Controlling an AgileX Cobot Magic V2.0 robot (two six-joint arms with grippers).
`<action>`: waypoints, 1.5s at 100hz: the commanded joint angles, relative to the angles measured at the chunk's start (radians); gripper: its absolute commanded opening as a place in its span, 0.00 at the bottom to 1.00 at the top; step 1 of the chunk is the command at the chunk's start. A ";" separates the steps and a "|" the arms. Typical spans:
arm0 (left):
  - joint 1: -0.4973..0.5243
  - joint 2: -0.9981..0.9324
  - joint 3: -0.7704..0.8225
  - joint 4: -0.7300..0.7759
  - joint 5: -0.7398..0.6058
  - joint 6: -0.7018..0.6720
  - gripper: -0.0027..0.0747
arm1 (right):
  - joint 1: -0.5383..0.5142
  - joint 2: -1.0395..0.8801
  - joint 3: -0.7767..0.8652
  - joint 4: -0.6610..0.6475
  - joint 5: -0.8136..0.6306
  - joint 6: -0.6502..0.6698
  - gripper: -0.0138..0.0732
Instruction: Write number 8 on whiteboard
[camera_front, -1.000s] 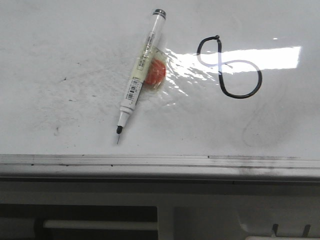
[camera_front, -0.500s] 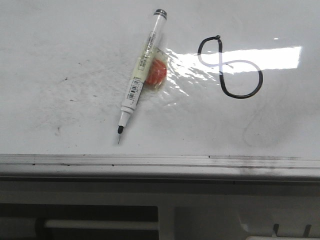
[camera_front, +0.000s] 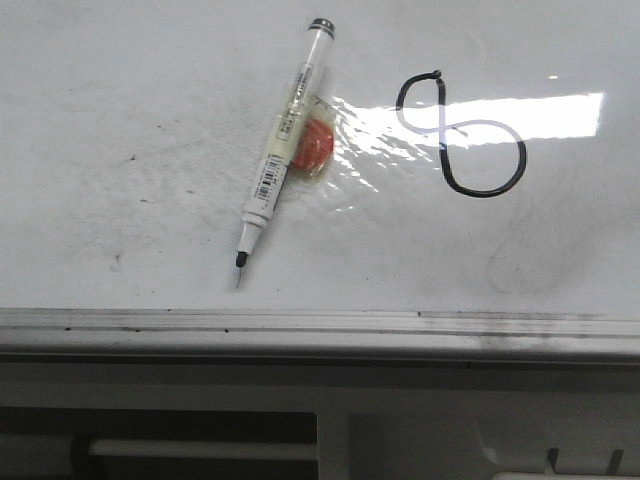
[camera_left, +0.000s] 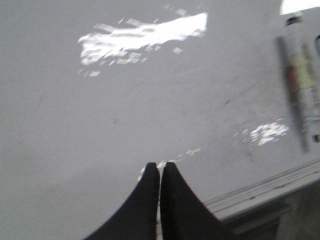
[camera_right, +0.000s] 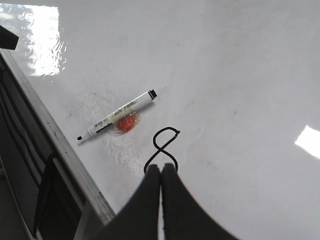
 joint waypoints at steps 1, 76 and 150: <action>0.051 -0.042 0.016 0.237 -0.043 -0.268 0.01 | -0.005 0.011 -0.026 -0.010 -0.078 -0.001 0.09; 0.197 -0.162 0.171 0.347 0.041 -0.471 0.01 | -0.005 0.011 -0.026 -0.010 -0.078 -0.001 0.09; 0.197 -0.162 0.171 0.347 0.041 -0.471 0.01 | -0.342 0.011 0.312 -0.108 -0.394 0.232 0.09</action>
